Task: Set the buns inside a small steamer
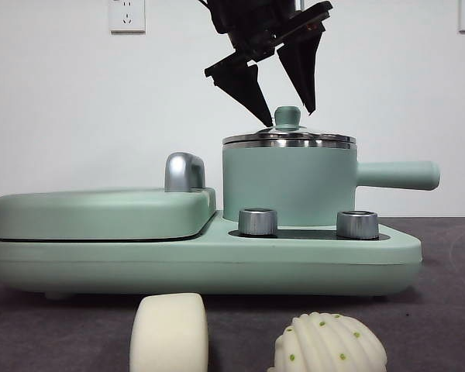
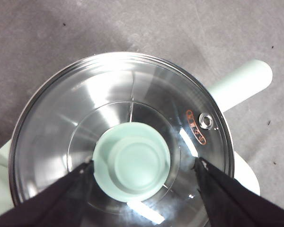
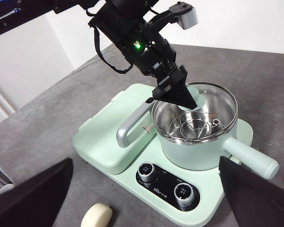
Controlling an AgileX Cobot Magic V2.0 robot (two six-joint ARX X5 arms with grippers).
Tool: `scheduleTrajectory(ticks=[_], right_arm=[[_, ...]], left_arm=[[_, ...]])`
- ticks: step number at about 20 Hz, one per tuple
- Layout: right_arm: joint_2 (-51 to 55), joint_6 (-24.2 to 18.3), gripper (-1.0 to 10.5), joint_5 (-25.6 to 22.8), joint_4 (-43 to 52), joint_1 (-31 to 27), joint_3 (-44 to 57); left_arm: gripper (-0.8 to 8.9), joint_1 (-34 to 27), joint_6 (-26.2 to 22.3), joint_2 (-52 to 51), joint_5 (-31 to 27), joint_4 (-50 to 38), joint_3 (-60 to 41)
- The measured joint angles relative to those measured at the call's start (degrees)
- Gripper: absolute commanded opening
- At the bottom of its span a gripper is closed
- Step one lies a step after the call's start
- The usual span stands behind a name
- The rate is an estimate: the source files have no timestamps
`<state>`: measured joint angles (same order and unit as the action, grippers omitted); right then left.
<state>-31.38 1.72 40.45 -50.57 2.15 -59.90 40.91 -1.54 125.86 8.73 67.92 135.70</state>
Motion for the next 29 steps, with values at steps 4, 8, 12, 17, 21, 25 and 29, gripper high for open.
scheduleTrajectory(ticks=[4, 8, 12, 17, 21, 25, 29], right_arm=[[0.0, 0.0, 4.9, 0.0, 0.0, 0.0, 0.0], [0.0, 0.0, 4.9, 0.0, 0.0, 0.0, 0.0], [0.0, 0.0, 4.9, 0.0, -0.07, 0.0, 0.0], [0.0, 0.0, 4.9, 0.0, -0.98, 0.0, 0.0], [0.0, 0.0, 4.9, 0.0, -1.03, 0.0, 0.0], [0.0, 0.0, 4.9, 0.0, -1.03, 0.0, 0.0], [0.0, 0.0, 4.9, 0.0, -1.03, 0.0, 0.0]], left_arm=[[2.13, 0.0, -1.14, 0.0, -0.07, 0.0, 0.0], [2.12, 0.04, -2.36, 0.37, -0.74, 0.0, 0.0], [0.1, 0.11, -2.97, 0.7, -1.49, -0.35, 0.17], [0.07, 0.77, -3.19, 0.7, -4.07, -0.33, 0.33], [0.07, 0.92, -3.17, 1.51, -4.37, 1.77, 2.51], [0.07, 0.96, -2.67, 2.45, -4.98, 4.87, 8.39], [0.07, 0.9, -1.9, 2.43, -7.45, 8.92, 14.91]])
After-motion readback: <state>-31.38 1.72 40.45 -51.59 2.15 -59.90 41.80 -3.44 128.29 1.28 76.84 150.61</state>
